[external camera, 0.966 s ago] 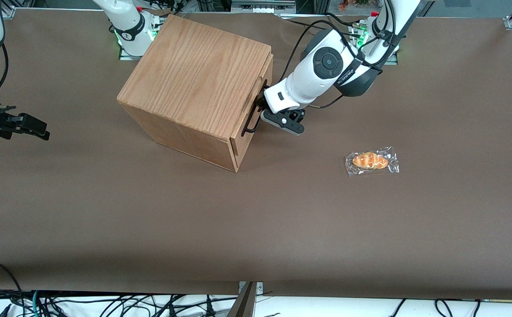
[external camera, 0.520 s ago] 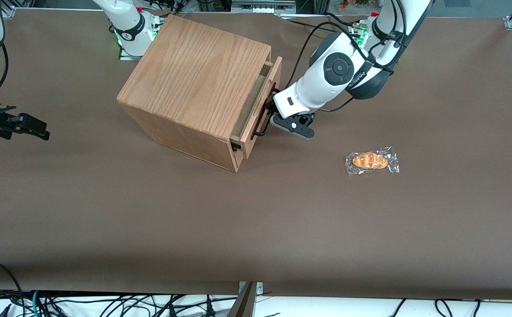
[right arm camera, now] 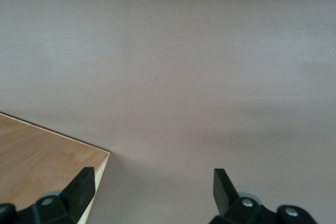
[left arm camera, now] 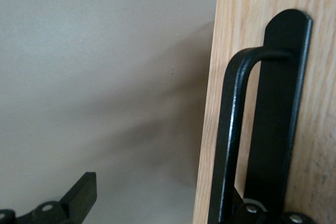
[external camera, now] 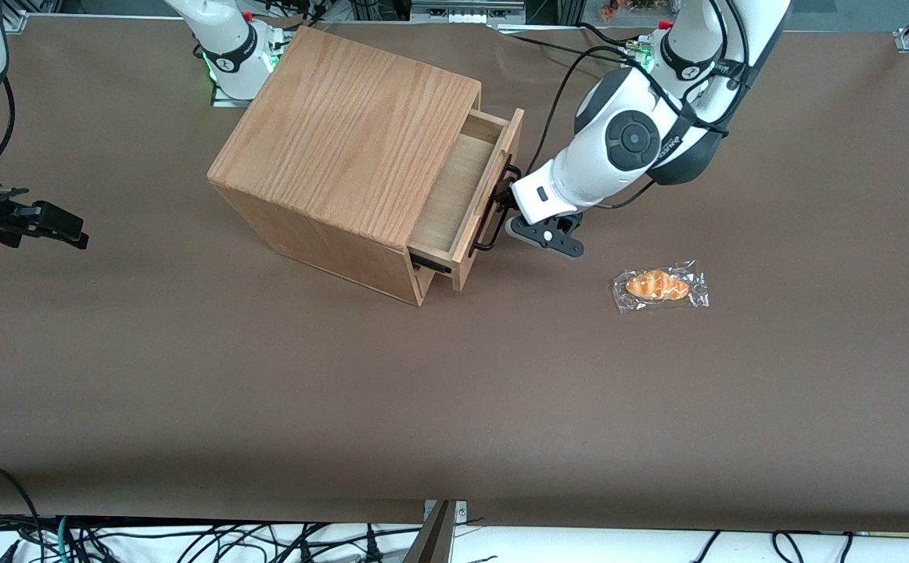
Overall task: Open top drawer with left arm
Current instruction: 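Pull the handle outward from the cabinet with the left gripper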
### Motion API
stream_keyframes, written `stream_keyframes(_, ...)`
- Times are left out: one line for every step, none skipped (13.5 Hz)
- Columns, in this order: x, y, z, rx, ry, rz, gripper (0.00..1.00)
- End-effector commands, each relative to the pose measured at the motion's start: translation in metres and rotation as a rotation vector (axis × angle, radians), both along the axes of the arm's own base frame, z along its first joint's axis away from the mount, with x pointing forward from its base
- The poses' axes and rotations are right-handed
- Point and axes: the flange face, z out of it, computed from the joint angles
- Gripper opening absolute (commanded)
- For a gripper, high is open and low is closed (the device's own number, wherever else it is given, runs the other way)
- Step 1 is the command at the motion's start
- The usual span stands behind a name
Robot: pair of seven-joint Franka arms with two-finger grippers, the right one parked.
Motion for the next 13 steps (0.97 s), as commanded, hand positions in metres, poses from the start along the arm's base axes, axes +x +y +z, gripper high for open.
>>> stream_keyframes(0.014,0.019,0.011,0.012,-0.040,0.055,1.00)
stream_keyframes(0.014,0.020,0.011,0.012,-0.038,0.057,1.00)
stream_keyframes(0.015,0.021,0.011,0.012,-0.038,0.059,1.00)
stream_keyframes(0.015,0.021,0.011,0.012,-0.038,0.059,1.00)
stream_keyframes(0.016,0.022,0.011,0.012,-0.037,0.062,1.00)
stream_keyframes(0.016,0.023,0.011,0.012,-0.037,0.063,1.00)
stream_keyframes(0.017,0.024,0.011,0.011,-0.037,0.066,1.00)
stream_keyframes(0.018,0.025,0.012,0.010,-0.038,0.069,1.00)
stream_keyframes(0.020,0.026,0.014,0.009,-0.038,0.069,1.00)
stream_keyframes(0.021,0.025,0.020,0.011,-0.028,0.063,1.00)
stream_keyframes(0.021,0.025,0.023,0.016,-0.016,0.056,1.00)
stream_keyframes(0.020,0.025,0.023,0.019,-0.008,0.053,1.00)
stream_keyframes(0.022,0.027,0.025,0.020,-0.006,0.056,1.00)
